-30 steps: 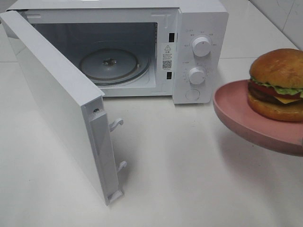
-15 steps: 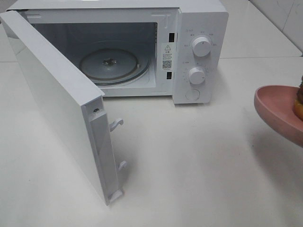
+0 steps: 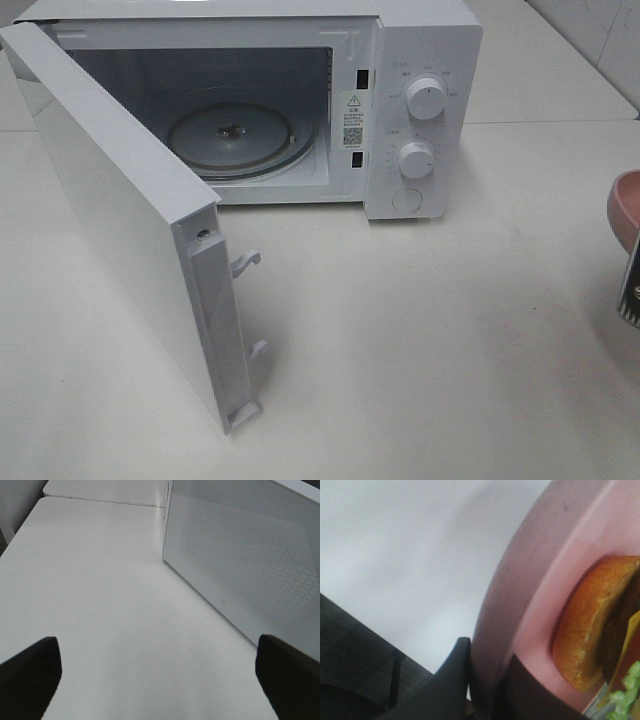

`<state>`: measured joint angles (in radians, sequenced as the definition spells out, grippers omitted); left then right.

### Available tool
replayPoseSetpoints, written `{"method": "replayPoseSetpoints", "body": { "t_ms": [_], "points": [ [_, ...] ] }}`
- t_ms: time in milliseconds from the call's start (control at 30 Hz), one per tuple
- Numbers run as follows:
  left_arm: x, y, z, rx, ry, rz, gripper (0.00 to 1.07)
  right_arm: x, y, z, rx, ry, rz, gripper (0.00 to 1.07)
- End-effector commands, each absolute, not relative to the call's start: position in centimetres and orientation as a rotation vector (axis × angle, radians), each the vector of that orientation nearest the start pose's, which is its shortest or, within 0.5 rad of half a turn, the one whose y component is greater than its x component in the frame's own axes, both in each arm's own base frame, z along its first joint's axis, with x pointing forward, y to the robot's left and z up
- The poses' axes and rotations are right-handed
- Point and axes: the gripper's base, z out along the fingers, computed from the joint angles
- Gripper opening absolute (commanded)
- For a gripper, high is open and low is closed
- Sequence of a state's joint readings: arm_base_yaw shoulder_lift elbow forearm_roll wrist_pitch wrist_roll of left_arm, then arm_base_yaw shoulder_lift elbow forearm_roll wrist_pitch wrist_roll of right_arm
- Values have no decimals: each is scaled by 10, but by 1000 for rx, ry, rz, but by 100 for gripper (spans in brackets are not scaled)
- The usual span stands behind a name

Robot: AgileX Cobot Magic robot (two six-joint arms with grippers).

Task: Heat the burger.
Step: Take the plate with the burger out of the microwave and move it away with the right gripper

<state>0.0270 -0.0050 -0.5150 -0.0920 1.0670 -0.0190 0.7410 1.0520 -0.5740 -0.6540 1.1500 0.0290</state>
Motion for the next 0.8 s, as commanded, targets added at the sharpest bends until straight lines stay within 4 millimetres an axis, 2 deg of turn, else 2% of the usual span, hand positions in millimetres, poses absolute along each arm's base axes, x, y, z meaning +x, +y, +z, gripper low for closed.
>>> {"method": "replayPoseSetpoints", "body": {
  "t_ms": [33, 67, 133, 233, 300, 467, 667, 733, 800],
  "points": [
    [-9, -8, 281, -39, 2016, -107, 98, 150, 60, 236, -1196, 2457, -898, 1],
    [-9, -8, 281, -39, 2016, -107, 98, 150, 60, 236, -1196, 2457, -898, 1],
    [-9, -8, 281, -39, 2016, -107, 98, 157, 64, 226, -1077, 2513, -954, 1],
    [-9, -8, 281, -39, 2016, -107, 98, 159, 64, 223, -1046, 2531, -973, 1],
    [-9, -8, 281, -39, 2016, -107, 98, 165, 68, 212, -949, 2581, -1044, 2],
    [-9, -8, 281, -39, 2016, -107, 98, 171, 72, 196, -829, 2640, -1090, 2],
    [-9, -8, 281, -39, 2016, -107, 98, 176, 75, 185, -758, 2652, -1142, 2],
    [-9, -8, 281, -39, 2016, -107, 98, 181, 78, 173, -722, 2664, -1162, 3],
    [-9, -8, 281, -39, 2016, -107, 98, 183, 77, 170, -709, 2677, -1157, 3]
  ]
}}
